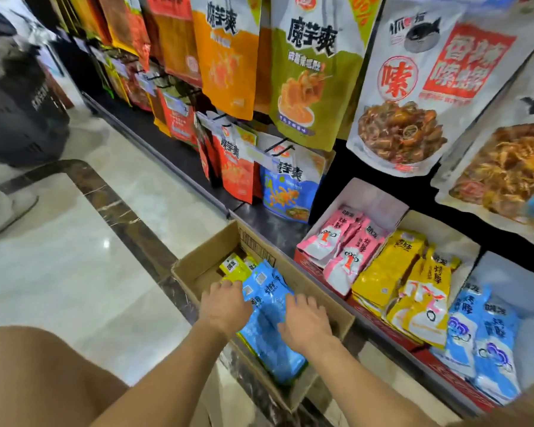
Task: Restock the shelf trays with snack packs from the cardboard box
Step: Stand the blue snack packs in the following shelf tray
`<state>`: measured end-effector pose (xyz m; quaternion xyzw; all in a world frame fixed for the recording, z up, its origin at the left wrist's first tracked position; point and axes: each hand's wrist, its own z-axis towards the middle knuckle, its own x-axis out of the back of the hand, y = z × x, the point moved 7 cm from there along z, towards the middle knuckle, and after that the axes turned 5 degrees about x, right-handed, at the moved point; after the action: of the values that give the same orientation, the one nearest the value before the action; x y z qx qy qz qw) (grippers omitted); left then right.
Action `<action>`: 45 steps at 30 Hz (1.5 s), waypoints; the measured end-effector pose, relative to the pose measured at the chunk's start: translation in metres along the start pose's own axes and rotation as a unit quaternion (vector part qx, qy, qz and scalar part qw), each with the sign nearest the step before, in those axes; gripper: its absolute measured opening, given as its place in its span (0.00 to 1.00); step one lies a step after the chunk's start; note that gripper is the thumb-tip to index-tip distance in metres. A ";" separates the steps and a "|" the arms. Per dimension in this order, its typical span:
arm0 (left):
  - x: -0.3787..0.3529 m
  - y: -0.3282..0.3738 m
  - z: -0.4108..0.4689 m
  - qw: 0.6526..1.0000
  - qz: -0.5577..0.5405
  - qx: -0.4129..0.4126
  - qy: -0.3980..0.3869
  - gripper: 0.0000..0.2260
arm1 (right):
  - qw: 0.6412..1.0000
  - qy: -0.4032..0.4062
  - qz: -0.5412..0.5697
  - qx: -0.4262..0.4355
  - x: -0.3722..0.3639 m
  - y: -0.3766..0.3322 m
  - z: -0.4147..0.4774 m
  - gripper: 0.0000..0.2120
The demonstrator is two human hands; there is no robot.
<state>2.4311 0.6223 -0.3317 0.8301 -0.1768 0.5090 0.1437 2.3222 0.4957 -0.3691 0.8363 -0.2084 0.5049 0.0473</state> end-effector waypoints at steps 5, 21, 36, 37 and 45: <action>-0.023 -0.014 0.030 0.999 -0.032 0.021 -0.023 0.27 | 0.999 -0.047 0.024 0.012 -0.042 -0.021 0.039 0.36; -0.054 -0.020 0.049 0.998 -0.057 0.006 -0.007 0.17 | 0.999 -0.036 0.012 -0.002 -0.094 -0.057 0.069 0.32; -0.081 0.005 0.038 0.983 -0.148 0.083 -0.073 0.21 | 0.966 0.101 0.218 -0.092 -0.023 0.012 0.033 0.24; -0.088 0.010 0.039 0.979 -0.158 0.094 -0.089 0.21 | 0.963 0.110 0.228 -0.094 -0.018 0.018 0.030 0.23; -0.142 0.041 0.046 0.949 -0.197 0.203 -0.136 0.47 | 0.942 0.177 0.266 -0.103 0.002 0.052 -0.006 0.24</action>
<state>2.3905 0.5869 -0.4767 0.9215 0.0795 0.3774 0.0447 2.2979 0.4492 -0.3711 0.6382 -0.4623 0.6147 0.0338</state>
